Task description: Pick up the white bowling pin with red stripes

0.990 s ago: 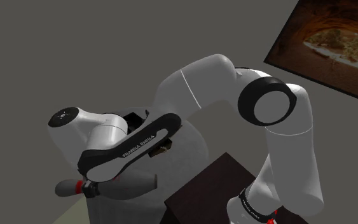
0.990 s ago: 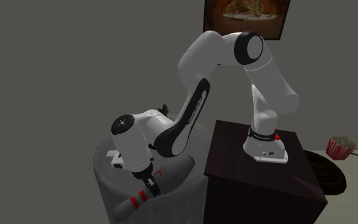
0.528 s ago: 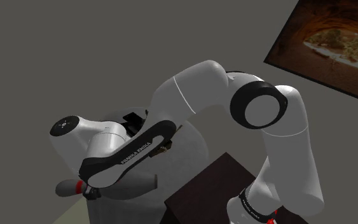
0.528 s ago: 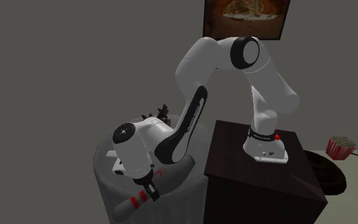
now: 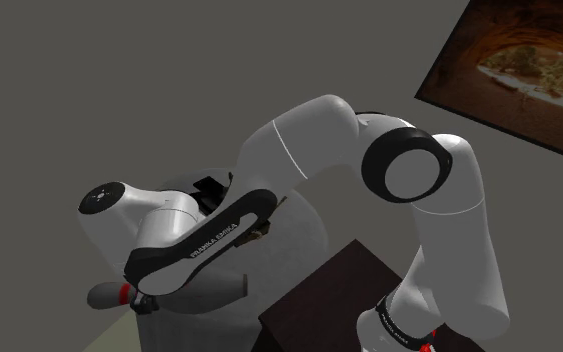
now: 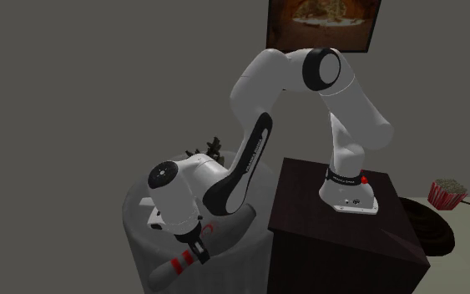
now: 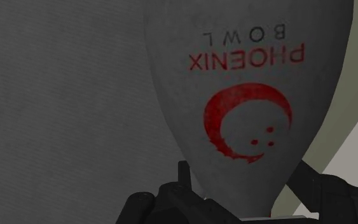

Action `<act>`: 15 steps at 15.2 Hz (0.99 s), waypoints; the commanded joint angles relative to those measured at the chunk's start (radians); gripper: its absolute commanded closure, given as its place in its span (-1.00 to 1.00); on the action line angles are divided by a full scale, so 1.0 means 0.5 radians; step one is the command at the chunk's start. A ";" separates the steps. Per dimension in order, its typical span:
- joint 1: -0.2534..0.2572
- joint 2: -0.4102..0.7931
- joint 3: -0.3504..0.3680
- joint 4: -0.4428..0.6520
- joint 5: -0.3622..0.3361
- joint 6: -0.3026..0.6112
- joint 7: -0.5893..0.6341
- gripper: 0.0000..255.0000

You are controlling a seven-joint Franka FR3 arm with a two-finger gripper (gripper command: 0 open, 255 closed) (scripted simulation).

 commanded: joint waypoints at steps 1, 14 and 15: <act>0.001 0.004 -0.001 0.001 -0.001 0.000 0.001 1.00; -0.041 -0.226 0.063 0.006 0.092 -0.224 -0.065 1.00; -0.044 -0.242 0.067 0.010 0.099 -0.243 -0.070 1.00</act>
